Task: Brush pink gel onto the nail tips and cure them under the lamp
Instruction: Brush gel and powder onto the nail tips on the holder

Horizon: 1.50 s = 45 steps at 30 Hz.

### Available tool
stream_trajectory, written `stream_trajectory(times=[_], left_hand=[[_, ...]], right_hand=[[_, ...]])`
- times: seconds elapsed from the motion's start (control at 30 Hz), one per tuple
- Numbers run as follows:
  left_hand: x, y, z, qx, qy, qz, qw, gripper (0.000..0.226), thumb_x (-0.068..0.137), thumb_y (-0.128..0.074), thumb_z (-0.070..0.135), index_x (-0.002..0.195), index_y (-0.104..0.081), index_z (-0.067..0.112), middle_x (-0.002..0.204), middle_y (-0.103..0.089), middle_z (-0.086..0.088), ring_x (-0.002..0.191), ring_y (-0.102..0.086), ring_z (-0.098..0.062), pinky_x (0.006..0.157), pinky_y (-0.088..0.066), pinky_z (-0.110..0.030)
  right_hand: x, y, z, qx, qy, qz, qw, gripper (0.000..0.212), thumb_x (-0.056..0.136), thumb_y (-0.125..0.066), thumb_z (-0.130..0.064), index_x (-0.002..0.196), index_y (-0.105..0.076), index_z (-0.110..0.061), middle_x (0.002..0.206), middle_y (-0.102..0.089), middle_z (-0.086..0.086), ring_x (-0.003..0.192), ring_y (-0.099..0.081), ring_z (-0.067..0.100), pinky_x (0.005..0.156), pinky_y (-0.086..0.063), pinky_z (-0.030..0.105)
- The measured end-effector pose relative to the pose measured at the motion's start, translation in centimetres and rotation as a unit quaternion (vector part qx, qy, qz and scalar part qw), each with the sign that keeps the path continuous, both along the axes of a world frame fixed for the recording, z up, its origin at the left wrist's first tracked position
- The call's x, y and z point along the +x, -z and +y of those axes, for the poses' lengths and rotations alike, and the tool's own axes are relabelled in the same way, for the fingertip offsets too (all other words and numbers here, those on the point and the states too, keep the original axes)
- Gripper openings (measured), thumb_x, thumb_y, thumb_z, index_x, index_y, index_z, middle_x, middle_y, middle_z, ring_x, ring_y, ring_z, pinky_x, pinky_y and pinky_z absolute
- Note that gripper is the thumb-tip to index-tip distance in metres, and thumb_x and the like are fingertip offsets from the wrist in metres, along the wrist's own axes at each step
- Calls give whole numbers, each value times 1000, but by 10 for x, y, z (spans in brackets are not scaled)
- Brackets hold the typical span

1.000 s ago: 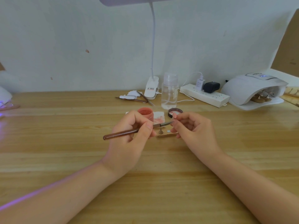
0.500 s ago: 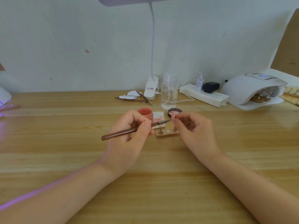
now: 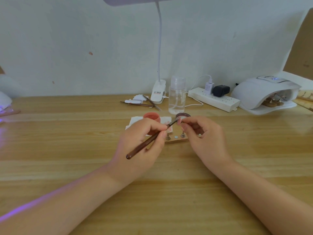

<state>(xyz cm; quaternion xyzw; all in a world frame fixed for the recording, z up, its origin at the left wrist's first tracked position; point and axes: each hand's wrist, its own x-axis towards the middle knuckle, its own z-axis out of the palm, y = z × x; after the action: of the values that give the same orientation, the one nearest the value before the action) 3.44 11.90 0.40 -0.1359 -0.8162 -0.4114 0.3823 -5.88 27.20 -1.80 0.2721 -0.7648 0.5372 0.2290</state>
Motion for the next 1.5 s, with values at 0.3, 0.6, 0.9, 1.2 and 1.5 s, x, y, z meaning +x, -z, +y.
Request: stream_trajectory(times=[0.3,0.6,0.9,1.2,1.5], left_hand=[[1,-2,-2,25,14,11,1000,23,87,-58,11,91,-57,34,96,-69,9,109,-59,3,82,-42,-6],[0,0,1,20,36,-16,999,25,86,-60,12,91,-58,36,96,-69,17,109,-59,3,85,-43,-8],[3,-1,-4,-41,35,20,998,11,81,-51,17,78,-59,9,72,-58,11,74,-54,3,69,-38,-2],[-2,4,-2,67,39,-50,996,11,86,-59,22,90,-59,33,94,-72,5,113,-60,-9,88,-49,-22],[2,1,-6,38,44,-2,998,11,85,-49,25,77,-56,20,74,-64,5,89,-58,7,76,-40,-7]], right_hand=[[0,0,0,6,7,5,1000,16,84,-69,-6,90,-72,-20,79,-67,-16,72,-62,-1,65,-46,9],[-1,0,-1,14,13,7,1000,16,84,-69,-6,91,-72,-20,82,-67,-15,73,-62,1,67,-48,11],[1,-1,0,-7,9,-20,1000,13,84,-69,-6,89,-71,-18,78,-65,-17,69,-59,-6,61,-41,5],[5,-3,-1,-6,0,-12,1000,23,83,-70,-7,84,-67,-30,75,-66,-17,68,-61,-1,60,-43,7],[6,-5,0,-31,-23,-66,997,17,83,-69,-9,85,-67,-26,74,-66,-14,67,-62,-1,63,-46,8]])
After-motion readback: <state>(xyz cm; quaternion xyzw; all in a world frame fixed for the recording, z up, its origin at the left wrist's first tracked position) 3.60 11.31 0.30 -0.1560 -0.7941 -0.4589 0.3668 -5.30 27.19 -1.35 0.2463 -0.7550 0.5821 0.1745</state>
